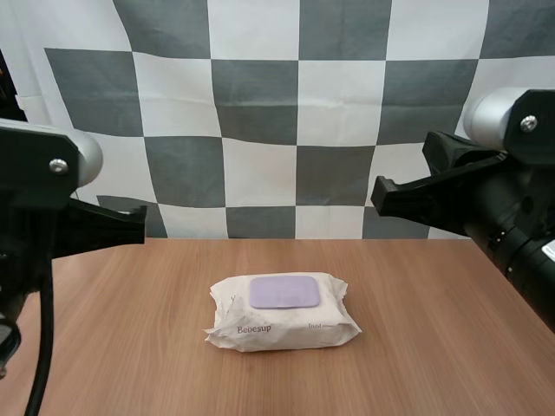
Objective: Open the wet wipes lid
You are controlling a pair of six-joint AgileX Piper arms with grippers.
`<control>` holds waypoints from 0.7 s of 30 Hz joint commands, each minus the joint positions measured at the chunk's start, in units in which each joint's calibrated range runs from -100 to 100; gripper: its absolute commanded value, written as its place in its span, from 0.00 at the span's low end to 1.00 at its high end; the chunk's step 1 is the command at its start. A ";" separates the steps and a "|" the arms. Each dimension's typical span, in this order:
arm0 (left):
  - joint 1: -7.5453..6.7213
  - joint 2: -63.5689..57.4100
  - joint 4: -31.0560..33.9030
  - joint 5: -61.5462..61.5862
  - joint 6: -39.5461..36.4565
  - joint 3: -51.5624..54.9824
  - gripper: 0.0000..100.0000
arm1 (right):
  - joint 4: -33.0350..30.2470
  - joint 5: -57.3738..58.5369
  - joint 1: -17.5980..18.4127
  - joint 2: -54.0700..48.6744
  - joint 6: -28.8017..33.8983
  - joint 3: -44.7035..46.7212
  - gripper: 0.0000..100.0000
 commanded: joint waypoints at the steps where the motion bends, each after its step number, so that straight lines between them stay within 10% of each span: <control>1: 1.35 5.14 36.66 6.88 -30.62 -0.64 0.00 | -0.01 0.04 -0.04 0.46 0.02 -0.01 0.00; 21: 1.65 43.06 60.50 32.81 -38.89 -38.33 0.00 | -3.52 0.04 0.02 5.21 0.02 -0.01 0.00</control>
